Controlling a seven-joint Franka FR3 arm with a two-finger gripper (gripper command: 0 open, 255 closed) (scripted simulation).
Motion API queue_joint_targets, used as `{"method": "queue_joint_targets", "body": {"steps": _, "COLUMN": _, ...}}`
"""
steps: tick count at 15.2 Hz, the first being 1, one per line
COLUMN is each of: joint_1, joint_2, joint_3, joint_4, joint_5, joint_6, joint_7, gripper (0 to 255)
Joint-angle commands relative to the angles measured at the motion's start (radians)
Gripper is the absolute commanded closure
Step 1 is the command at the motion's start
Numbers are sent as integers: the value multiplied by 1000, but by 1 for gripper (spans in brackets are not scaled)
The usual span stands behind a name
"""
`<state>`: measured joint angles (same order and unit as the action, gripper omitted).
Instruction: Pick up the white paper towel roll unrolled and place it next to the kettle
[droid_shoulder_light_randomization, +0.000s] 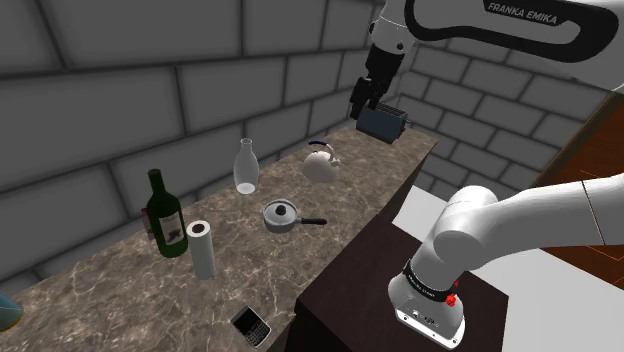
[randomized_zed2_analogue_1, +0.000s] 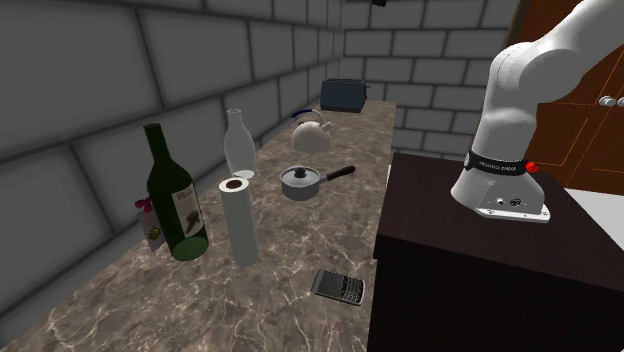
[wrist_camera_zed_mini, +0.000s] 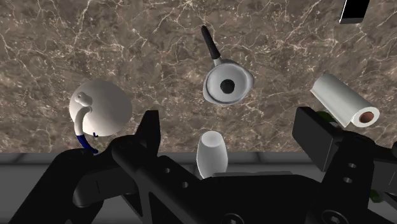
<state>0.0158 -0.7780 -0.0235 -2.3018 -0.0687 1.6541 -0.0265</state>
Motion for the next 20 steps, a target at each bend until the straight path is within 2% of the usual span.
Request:
{"method": "queue_joint_targets", "body": {"steps": 1, "joint_1": 0, "joint_2": 0, "joint_3": 0, "joint_4": 0, "joint_5": 0, "joint_6": 0, "joint_7": 0, "gripper": 0}}
{"method": "queue_joint_targets", "body": {"steps": 11, "joint_1": 50, "joint_2": 195, "joint_3": 146, "joint_4": -52, "joint_5": 74, "joint_6": 216, "joint_7": 172, "gripper": 0}}
{"method": "queue_joint_targets", "body": {"steps": 20, "joint_1": 80, "joint_2": 457, "joint_3": 271, "joint_4": 6, "joint_5": 85, "joint_6": 394, "joint_7": 331, "gripper": 0}}
